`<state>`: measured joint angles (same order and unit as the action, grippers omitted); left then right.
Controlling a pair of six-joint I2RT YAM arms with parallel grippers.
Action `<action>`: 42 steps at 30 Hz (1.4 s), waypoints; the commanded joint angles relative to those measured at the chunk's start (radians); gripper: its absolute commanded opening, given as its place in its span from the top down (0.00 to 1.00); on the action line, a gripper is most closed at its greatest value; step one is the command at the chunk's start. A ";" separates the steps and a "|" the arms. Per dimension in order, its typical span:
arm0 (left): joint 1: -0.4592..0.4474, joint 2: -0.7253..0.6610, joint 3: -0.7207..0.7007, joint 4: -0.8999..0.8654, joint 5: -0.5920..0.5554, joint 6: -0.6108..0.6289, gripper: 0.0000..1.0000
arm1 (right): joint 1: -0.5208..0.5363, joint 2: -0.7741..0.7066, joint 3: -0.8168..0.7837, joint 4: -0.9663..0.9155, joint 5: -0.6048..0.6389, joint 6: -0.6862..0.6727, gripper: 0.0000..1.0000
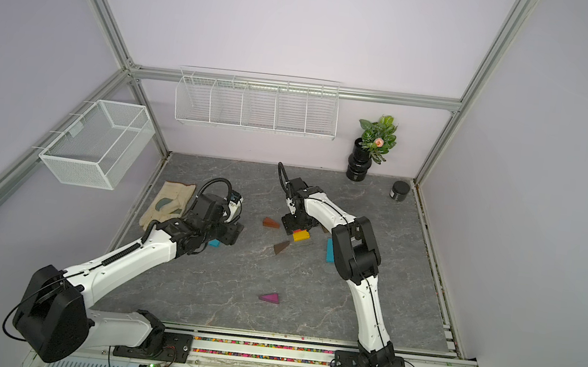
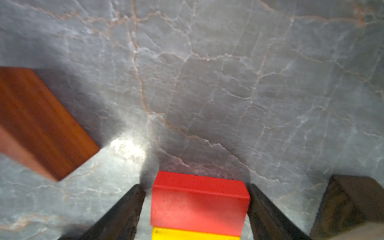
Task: Assemble a small pinwheel with building blocks
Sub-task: Adjust the building block at the center of the board, then assemble the building block at the center of the board.
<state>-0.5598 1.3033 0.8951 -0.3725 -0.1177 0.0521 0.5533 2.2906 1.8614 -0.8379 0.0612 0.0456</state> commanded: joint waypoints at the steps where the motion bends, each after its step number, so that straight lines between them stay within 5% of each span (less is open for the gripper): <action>1: 0.006 0.035 0.050 -0.039 0.014 0.064 0.29 | -0.002 -0.071 0.038 -0.019 -0.030 0.007 0.18; 7: 0.006 0.194 0.205 -0.122 -0.019 0.213 0.29 | -0.028 -0.164 0.066 -0.030 -0.067 -0.015 0.15; 13: 0.045 0.274 0.306 -0.137 -0.011 0.121 0.30 | -0.013 -0.195 0.055 -0.047 -0.142 -0.191 0.16; 18: 0.130 0.153 0.197 -0.051 0.045 -0.096 0.30 | 0.010 -0.123 0.068 -0.040 -0.210 -0.285 0.21; 30: 0.153 -0.053 -0.030 -0.030 0.025 -0.162 0.29 | 0.084 0.159 0.350 -0.112 -0.191 -0.323 0.29; 42: 0.154 -0.087 -0.076 -0.023 0.021 -0.158 0.29 | 0.106 0.276 0.509 -0.193 -0.124 -0.313 0.71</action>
<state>-0.4122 1.2304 0.8364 -0.4152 -0.1001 -0.0940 0.6571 2.5549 2.3550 -0.9874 -0.0822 -0.2615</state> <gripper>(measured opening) 0.712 0.301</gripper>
